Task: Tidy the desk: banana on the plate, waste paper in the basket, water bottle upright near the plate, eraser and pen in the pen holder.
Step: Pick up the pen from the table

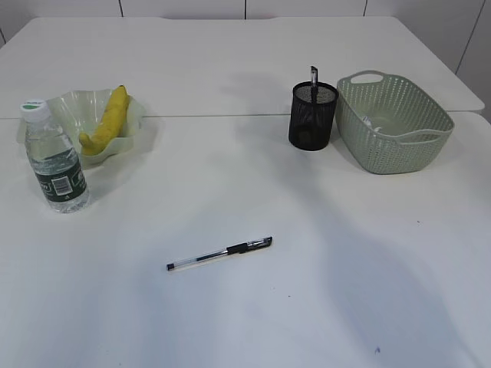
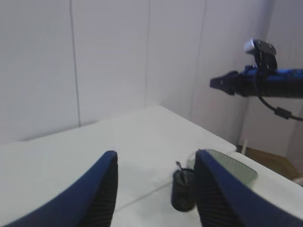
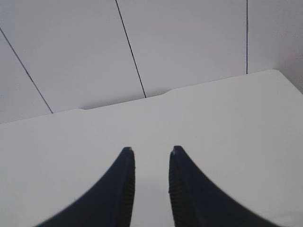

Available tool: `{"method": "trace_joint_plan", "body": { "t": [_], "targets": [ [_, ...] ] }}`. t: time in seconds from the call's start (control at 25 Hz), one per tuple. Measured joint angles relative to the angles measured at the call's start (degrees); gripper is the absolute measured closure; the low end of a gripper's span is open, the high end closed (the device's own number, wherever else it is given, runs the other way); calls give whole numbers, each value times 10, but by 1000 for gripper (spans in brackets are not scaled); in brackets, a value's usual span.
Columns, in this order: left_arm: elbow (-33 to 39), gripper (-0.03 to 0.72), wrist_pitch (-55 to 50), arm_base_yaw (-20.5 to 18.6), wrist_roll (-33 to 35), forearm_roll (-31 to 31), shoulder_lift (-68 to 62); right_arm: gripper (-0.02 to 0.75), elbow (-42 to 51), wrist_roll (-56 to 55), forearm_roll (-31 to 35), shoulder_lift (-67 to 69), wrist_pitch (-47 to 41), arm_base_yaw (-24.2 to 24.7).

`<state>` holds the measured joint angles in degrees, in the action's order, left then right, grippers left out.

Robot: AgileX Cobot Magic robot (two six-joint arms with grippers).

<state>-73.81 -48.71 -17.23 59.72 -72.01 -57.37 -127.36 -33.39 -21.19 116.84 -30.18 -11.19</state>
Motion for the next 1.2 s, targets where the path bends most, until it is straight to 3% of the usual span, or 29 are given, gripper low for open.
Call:
{"method": "trace_joint_plan", "body": {
  "t": [0.16, 0.44, 0.6, 0.84, 1.2],
  "targets": [
    [0, 327, -88, 0, 0, 0, -25, 545, 0, 47, 56, -23, -48, 0],
    [0, 327, -208, 0, 0, 12, -64, 546, 0, 276, 258, -34, -183, 0],
    [0, 327, -214, 25, -29, 83, -75, 546, 0, 415, 352, -34, -289, 0],
    [0, 328, -218, 90, -65, 207, -93, 546, 0, 564, 407, -34, -409, 0],
    [0, 328, -218, 104, -71, 229, -115, 546, 0, 645, 491, -34, -415, 0]
  ]
}}
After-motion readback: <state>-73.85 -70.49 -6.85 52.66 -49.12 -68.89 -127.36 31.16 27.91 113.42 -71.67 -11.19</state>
